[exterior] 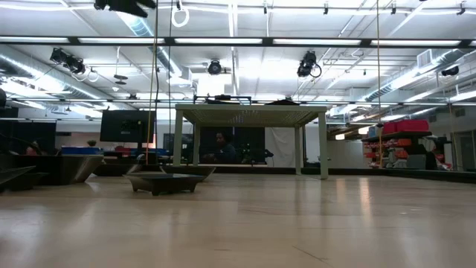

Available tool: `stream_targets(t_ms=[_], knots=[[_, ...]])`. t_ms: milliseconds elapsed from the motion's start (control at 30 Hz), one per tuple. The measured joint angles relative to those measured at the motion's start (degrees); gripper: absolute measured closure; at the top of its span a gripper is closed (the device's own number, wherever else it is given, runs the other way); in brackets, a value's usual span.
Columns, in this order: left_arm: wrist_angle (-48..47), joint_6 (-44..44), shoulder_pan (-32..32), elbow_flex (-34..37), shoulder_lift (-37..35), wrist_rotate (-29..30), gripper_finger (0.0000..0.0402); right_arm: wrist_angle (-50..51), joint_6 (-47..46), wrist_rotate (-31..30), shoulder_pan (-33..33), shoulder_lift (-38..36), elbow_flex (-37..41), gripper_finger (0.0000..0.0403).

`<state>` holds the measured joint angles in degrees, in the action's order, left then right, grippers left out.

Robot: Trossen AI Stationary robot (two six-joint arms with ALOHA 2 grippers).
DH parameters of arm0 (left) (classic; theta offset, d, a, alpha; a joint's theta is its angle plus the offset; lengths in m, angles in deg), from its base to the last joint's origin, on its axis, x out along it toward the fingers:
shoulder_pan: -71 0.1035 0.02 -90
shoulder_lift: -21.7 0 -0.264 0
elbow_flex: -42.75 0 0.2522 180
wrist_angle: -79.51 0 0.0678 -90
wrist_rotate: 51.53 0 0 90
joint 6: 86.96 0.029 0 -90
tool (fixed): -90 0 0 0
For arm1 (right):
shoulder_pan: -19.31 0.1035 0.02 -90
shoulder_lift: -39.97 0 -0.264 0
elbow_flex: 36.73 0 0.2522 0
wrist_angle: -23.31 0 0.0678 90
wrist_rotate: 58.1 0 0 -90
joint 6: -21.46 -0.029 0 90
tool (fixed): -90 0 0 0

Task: Pick & Place Mini shaped plates
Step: Stack the distorted square plate on top of the distorted square plate on the shelf

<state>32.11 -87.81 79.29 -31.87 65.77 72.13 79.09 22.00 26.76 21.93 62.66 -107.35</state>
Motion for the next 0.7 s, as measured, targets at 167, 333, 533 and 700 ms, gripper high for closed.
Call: stream_targets(t_ms=[167,333,533,700], knots=[[-3.18,1.51,7.62,0.05,0.77,-1.34,0.0099,0.0,0.0,-0.01,0.01,-0.01,0.0,0.0399],[-4.57,4.42,15.16,0.04,2.12,-5.27,0.0099,0.0,0.0,-0.01,-0.01,-0.01,0.0,0.0399],[-7.98,7.42,23.0,0.06,5.0,-12.89,0.0099,0.0,0.0,0.0,-0.01,-0.01,0.0,0.0399],[-8.71,10.81,27.36,0.06,7.86,-17.37,0.0099,0.0,0.0,0.0,0.0,-0.01,0.0,0.0399]])
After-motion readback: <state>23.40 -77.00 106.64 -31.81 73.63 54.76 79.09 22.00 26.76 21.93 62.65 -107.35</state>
